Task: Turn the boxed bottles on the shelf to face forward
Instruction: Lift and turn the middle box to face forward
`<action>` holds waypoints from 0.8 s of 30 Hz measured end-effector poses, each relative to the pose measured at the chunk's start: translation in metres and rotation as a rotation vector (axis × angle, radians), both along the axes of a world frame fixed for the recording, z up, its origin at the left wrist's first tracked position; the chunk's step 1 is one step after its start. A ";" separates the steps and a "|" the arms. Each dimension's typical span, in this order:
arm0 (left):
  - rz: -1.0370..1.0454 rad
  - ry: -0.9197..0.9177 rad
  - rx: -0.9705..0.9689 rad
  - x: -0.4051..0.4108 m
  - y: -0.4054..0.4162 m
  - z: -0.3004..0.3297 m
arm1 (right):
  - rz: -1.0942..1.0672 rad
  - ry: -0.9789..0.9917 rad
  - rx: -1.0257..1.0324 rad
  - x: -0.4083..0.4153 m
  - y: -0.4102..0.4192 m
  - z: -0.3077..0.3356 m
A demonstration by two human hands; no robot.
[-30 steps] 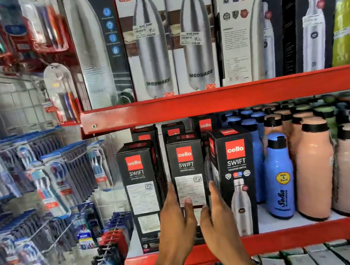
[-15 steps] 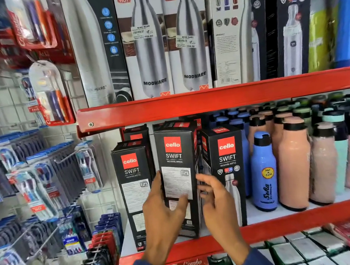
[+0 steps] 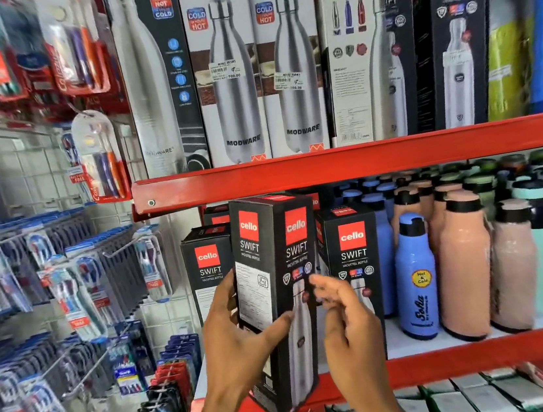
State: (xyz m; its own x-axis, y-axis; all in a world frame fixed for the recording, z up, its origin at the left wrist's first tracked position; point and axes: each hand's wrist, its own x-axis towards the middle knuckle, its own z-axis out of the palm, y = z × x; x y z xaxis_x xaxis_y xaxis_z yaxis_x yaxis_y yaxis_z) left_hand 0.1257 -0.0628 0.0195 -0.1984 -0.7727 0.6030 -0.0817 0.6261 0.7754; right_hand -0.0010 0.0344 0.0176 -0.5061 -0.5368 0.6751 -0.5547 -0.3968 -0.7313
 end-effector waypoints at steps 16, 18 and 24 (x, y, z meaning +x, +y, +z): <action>-0.215 -0.075 0.003 -0.002 -0.010 -0.002 | 0.148 -0.039 0.052 -0.028 -0.008 0.011; -0.156 -0.074 -0.018 -0.008 -0.012 -0.006 | 0.129 -0.037 0.040 -0.030 -0.013 0.007; -0.077 -0.108 0.010 -0.022 -0.020 -0.025 | 0.076 -0.060 0.104 -0.036 -0.032 -0.018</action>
